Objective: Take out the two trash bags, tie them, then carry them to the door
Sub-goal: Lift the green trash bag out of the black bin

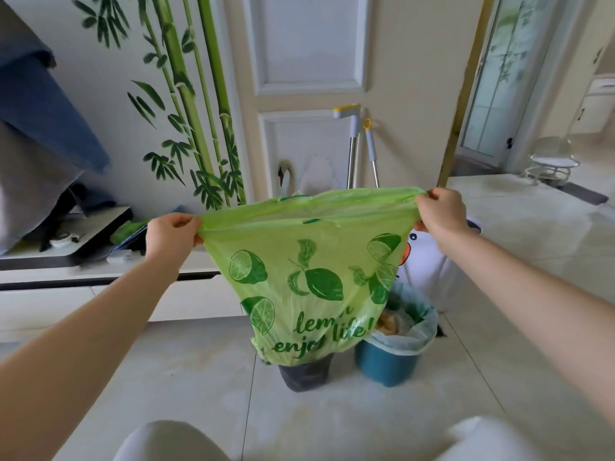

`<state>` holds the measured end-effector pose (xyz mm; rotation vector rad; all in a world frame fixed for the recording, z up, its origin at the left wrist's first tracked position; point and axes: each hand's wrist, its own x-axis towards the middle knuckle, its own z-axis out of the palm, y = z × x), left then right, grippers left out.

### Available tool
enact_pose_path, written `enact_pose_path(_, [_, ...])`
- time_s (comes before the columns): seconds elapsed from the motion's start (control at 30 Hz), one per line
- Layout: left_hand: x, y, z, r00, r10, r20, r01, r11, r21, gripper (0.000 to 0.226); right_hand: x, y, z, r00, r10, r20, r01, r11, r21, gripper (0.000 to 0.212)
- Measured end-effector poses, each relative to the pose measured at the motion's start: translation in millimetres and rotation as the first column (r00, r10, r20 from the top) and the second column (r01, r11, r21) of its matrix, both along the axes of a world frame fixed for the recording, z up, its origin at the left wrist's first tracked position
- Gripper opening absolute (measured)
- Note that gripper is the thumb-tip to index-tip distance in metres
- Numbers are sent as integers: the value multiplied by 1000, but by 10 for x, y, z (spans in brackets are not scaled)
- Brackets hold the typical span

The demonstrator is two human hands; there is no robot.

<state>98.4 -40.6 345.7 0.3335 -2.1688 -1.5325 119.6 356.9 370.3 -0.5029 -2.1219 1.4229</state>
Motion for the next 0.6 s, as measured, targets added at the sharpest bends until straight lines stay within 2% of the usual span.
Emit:
enact_pose_path(0.1, [235,-44,-146,999,-19,50,18,1000,11,13,214,26,-89,1000,1,29,-2,1000,21,16])
enact_pose_path(0.27, [569,-132,-550,988,-72,135,63,996,65,8,494,53,-434,994,23,104,-23,1000,-3,28])
enact_pose_path(0.4, [817,-180,-1039,965,-78,249,57,994,90,6,714,48,-962,974,39,224,-37,999,-13,28])
enact_pose_path(0.5, [970,-239,-1454,929,-78,362,86,996,-8,8,835,18,-1375,939,92,333,-88,996,-28,18])
enact_pose_path(0.6, [1059,-228,-1770,908,-36,417,109,982,-152,12,878,37,-1758,890,146,431,-103,987,-120,14])
